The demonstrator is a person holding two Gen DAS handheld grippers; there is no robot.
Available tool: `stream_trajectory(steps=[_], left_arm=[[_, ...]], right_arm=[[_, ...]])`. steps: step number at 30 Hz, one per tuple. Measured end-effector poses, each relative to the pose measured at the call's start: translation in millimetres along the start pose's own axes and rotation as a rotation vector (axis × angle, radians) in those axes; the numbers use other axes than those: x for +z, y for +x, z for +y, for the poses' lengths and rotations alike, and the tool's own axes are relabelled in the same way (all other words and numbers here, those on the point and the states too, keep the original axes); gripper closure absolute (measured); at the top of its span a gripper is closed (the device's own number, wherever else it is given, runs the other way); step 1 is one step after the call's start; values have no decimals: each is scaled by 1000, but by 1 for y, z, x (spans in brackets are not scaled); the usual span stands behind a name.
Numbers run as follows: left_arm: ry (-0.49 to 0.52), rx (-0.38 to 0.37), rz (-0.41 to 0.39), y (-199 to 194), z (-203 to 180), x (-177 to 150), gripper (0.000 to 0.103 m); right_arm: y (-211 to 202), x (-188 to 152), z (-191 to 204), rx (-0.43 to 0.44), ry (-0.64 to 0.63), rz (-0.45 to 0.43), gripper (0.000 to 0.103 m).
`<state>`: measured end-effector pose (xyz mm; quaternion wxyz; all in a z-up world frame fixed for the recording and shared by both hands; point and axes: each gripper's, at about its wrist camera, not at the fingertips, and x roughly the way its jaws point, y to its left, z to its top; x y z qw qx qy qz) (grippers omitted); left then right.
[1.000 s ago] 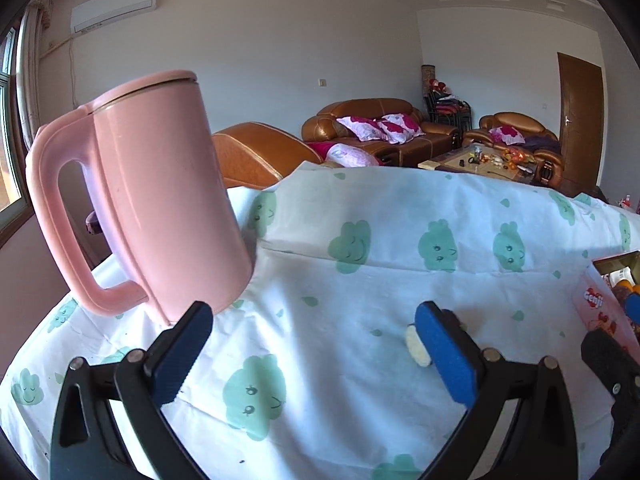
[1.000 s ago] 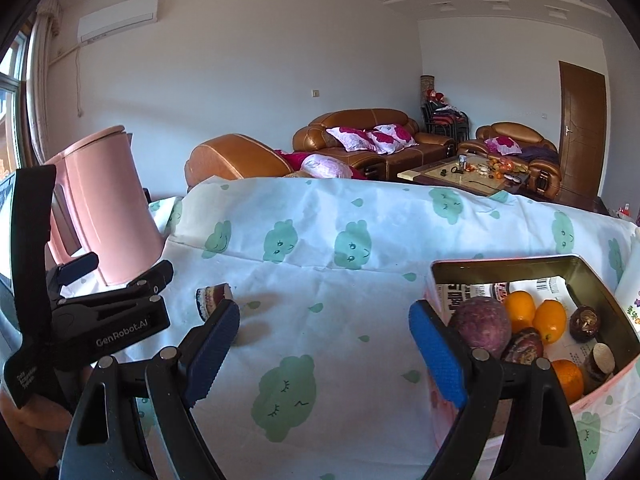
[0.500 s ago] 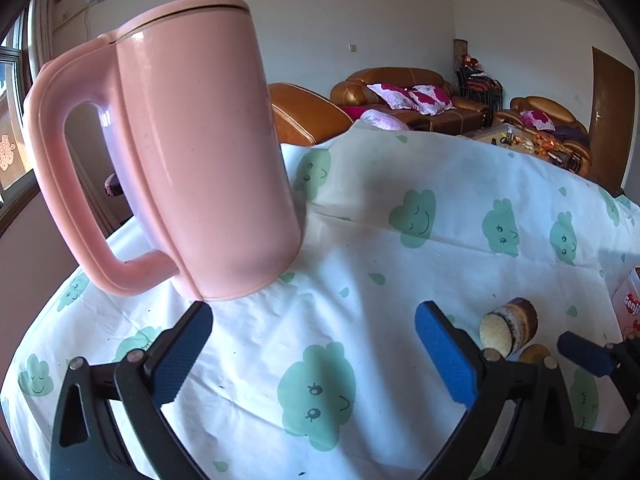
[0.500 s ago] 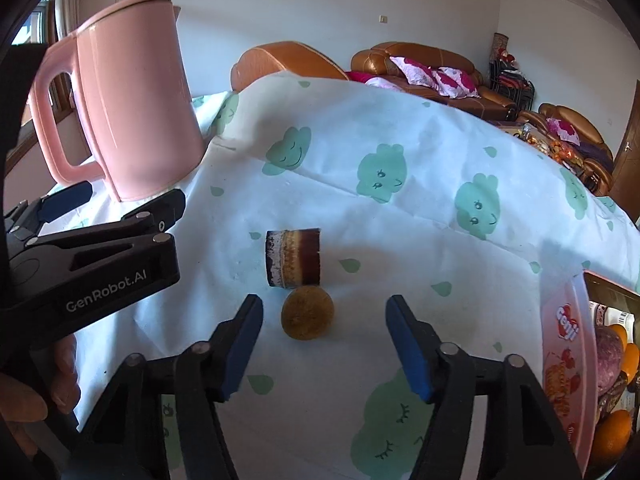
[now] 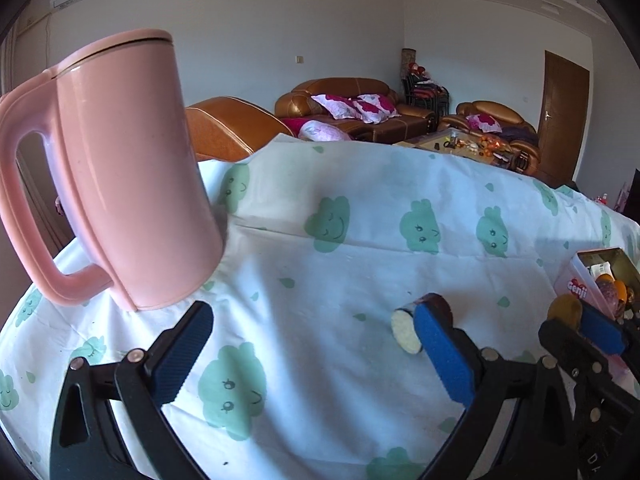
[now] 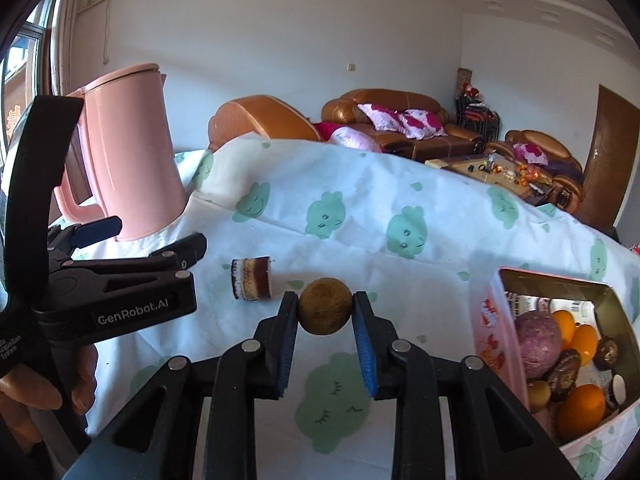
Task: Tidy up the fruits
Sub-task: 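Grasp a round yellow-brown fruit with the right tool while the left tool grasps a cake roll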
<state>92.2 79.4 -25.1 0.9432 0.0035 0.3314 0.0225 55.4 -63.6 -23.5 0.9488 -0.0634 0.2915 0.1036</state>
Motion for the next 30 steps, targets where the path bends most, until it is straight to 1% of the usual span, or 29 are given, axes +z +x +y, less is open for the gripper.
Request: stream_trajectory(steps=[2, 4, 7, 9, 10, 11, 13, 16, 18, 19, 21, 24, 27, 30], left_arm=[[21, -27, 32, 4, -15, 4, 9], [41, -47, 56, 9, -29, 8, 10], [55, -37, 108, 21, -48, 13, 16], [56, -44, 147, 30, -58, 15, 18], [59, -41, 165, 35, -62, 14, 23], [65, -28, 181, 40, -66, 13, 32], [69, -8, 217, 49, -68, 7, 41], [34, -43, 237, 52, -62, 8, 49], [25, -58, 233, 50, -61, 9, 59], [27, -61, 229, 49, -61, 10, 61], [27, -60, 216, 45, -62, 12, 61], [3, -38, 137, 30, -57, 13, 61], [-22, 10, 44, 13, -53, 13, 61], [-29, 46, -16, 2, -50, 12, 61]], right_arm=[[-9, -1, -5, -41, -5, -41, 74], [-14, 1, -12, -70, -6, -65, 74], [-17, 0, -20, -80, 5, -71, 74], [-16, -1, -25, -74, 21, -61, 73], [-15, -1, -27, -70, 29, -56, 73], [-14, -1, -29, -65, 37, -50, 73], [-12, -1, -32, -55, 51, -39, 73], [-9, -2, -34, -42, 61, -26, 74], [-8, -2, -34, -41, 59, -26, 74], [-8, -2, -34, -43, 59, -28, 74], [-9, -3, -34, -51, 57, -40, 74], [-13, -3, -33, -67, 56, -63, 74], [-20, -4, -30, -84, 53, -89, 73], [-24, -5, -28, -96, 43, -112, 73]])
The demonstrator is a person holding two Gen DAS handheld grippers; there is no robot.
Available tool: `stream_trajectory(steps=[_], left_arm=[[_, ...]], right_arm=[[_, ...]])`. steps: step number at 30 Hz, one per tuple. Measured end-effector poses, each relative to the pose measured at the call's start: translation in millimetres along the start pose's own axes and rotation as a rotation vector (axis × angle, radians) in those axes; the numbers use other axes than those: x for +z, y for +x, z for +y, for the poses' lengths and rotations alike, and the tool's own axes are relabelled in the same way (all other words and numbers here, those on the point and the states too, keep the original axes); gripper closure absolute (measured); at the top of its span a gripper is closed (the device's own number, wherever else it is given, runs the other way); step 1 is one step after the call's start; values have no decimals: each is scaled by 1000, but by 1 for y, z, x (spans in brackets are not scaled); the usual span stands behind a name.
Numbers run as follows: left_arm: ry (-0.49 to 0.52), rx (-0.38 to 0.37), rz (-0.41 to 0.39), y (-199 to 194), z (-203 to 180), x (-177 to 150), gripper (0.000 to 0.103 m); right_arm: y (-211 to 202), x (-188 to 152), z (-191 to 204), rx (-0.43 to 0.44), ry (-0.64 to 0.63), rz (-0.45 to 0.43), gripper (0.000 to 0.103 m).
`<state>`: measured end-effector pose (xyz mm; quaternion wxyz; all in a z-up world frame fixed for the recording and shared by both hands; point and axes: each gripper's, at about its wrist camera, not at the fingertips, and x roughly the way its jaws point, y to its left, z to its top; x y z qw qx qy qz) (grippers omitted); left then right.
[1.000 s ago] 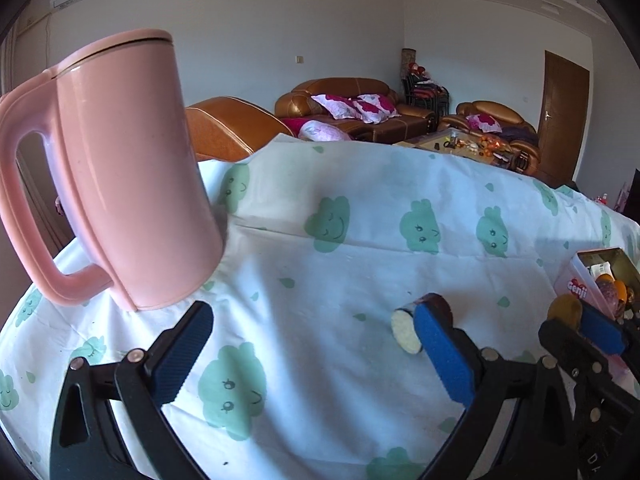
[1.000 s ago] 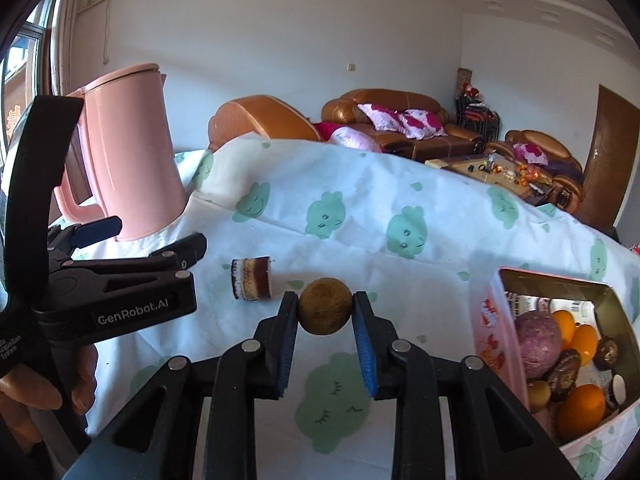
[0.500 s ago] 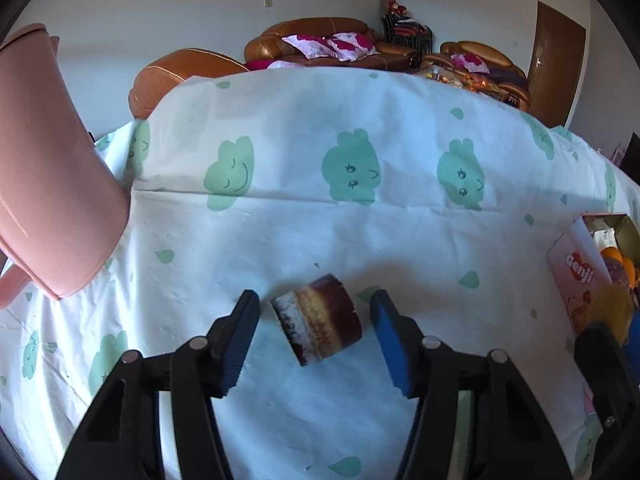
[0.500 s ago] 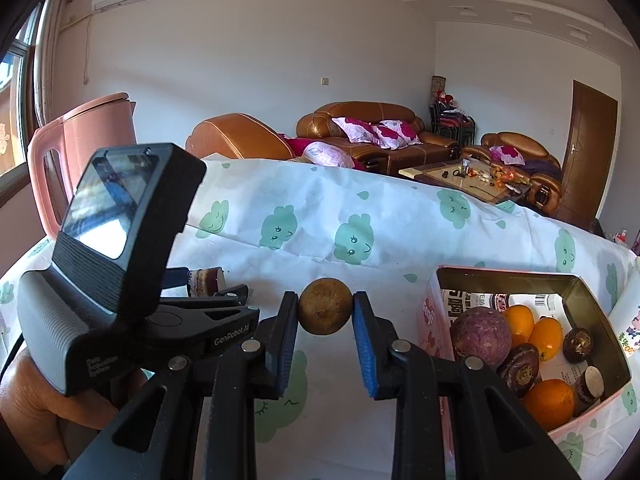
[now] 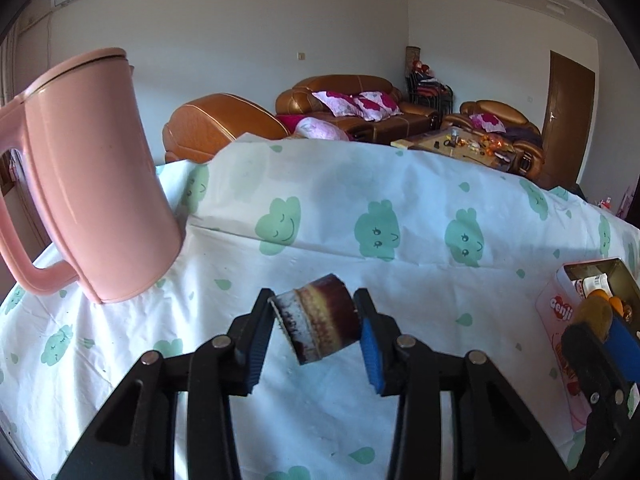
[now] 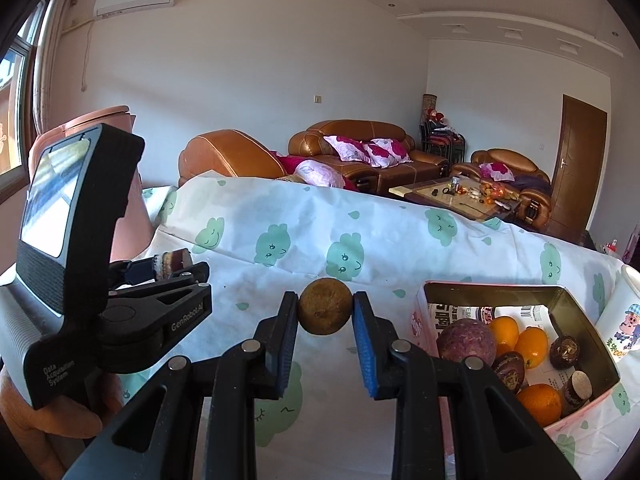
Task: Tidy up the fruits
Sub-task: 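Grasp a round yellow-brown fruit with the right tool while the left tool grasps a cake roll, then carry the round fruit and cake roll over the tin box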
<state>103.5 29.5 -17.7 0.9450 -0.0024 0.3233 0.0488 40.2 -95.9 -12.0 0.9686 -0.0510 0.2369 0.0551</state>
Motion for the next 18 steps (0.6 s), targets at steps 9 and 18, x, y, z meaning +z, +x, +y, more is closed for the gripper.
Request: stream_trajectory(steps=[9, 18], left_arm=[[11, 28, -64, -19, -1, -12, 61], [29, 5, -61, -36, -18, -27, 61]], right_arm=[[-10, -2, 3, -6, -27, -27, 73], [-23, -9, -13, -12, -4, -21, 73]])
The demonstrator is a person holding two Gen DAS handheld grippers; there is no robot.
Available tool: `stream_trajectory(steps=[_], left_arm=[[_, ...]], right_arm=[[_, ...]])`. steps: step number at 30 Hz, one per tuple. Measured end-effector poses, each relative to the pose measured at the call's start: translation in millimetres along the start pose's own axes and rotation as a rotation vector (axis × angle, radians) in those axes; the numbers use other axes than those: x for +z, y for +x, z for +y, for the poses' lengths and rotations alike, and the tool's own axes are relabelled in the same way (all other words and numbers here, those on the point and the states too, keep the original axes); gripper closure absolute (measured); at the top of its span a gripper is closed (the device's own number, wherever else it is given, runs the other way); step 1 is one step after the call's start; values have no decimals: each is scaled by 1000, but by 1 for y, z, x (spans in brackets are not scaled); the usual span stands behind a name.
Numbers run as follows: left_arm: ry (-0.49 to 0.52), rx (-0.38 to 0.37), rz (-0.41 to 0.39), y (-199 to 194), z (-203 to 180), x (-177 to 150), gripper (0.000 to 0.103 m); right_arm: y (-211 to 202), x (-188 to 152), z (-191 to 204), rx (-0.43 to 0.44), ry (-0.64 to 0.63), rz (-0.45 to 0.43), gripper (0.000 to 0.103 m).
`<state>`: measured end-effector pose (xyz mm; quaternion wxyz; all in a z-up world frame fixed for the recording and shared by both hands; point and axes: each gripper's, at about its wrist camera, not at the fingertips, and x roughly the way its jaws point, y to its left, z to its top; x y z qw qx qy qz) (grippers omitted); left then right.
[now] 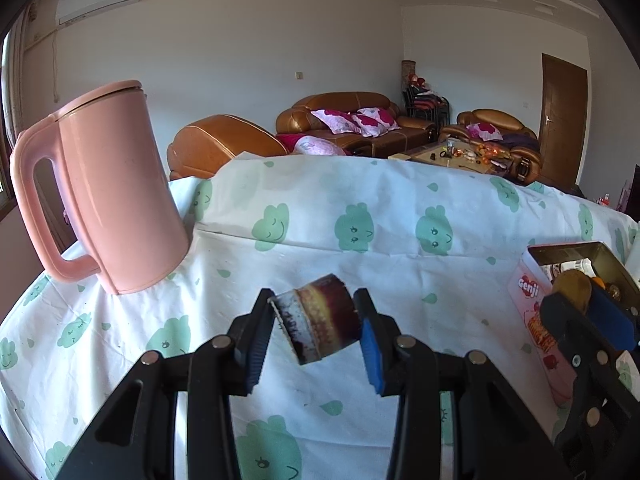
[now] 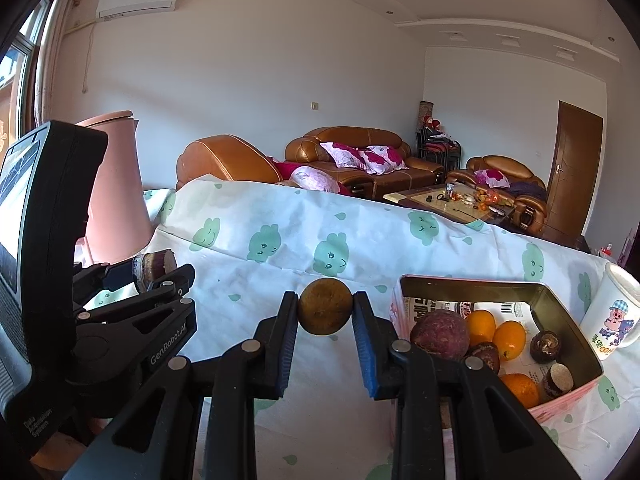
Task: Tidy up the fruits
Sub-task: 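Carry the round fruit and cake roll over the tin box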
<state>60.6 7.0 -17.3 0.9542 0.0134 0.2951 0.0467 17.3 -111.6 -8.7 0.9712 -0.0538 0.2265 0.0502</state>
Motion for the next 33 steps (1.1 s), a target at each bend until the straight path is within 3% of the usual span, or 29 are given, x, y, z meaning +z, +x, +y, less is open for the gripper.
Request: stream_trajectory(steps=[33], left_arm=[[81, -163, -85, -41, -116, 5, 61]], right_arm=[[-31, -9, -124, -139, 90, -37, 73]])
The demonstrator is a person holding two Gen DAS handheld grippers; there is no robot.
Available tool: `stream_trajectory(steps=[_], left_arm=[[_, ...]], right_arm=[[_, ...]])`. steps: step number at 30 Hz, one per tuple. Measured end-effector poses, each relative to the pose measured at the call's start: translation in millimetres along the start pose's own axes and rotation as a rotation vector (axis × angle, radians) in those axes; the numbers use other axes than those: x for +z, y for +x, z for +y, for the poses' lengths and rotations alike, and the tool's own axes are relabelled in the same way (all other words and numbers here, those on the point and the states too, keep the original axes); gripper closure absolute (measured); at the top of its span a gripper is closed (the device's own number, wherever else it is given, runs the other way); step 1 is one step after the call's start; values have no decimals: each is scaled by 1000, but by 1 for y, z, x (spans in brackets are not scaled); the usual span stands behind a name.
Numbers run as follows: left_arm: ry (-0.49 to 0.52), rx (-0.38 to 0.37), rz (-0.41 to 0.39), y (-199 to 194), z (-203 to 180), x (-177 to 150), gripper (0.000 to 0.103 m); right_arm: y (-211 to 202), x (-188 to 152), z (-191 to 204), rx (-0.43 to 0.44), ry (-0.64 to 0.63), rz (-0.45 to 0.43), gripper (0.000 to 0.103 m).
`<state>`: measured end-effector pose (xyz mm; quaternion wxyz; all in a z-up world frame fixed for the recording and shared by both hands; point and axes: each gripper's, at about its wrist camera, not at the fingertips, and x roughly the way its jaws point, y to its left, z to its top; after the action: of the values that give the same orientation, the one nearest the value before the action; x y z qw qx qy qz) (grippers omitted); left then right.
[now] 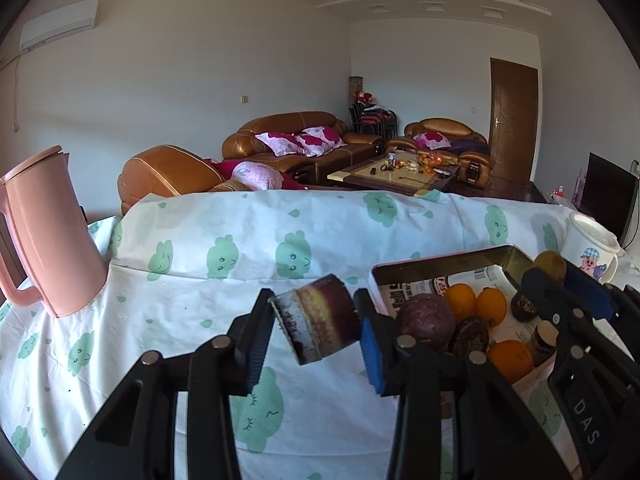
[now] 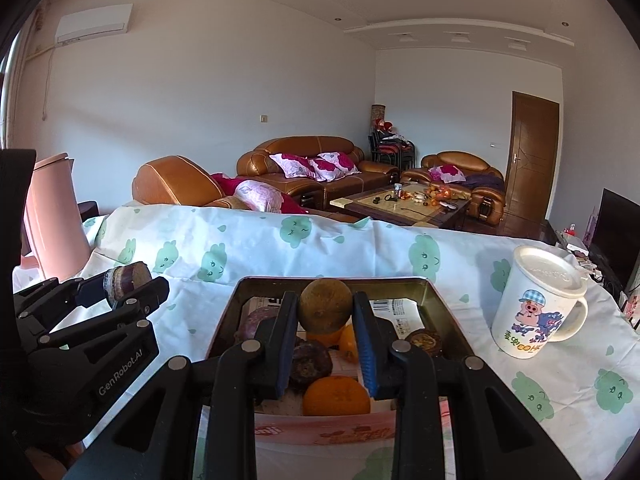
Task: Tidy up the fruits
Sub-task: 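Carry the round fruit and cake roll over the tin box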
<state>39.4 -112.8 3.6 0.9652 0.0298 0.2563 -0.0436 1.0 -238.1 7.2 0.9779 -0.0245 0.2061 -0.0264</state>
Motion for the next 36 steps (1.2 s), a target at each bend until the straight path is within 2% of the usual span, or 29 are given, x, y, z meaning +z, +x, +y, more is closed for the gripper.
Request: stream_trajectory(steps=[12, 19, 36], left_arm=[[46, -103, -3, 7, -55, 9, 61], [37, -162, 17, 23, -82, 14, 61], [6, -210, 42, 49, -97, 22, 61]], right_arm=[[1, 4, -50, -77, 50, -7, 73], [4, 8, -78, -135, 92, -16, 73], [24, 14, -92, -174, 94, 6, 73]])
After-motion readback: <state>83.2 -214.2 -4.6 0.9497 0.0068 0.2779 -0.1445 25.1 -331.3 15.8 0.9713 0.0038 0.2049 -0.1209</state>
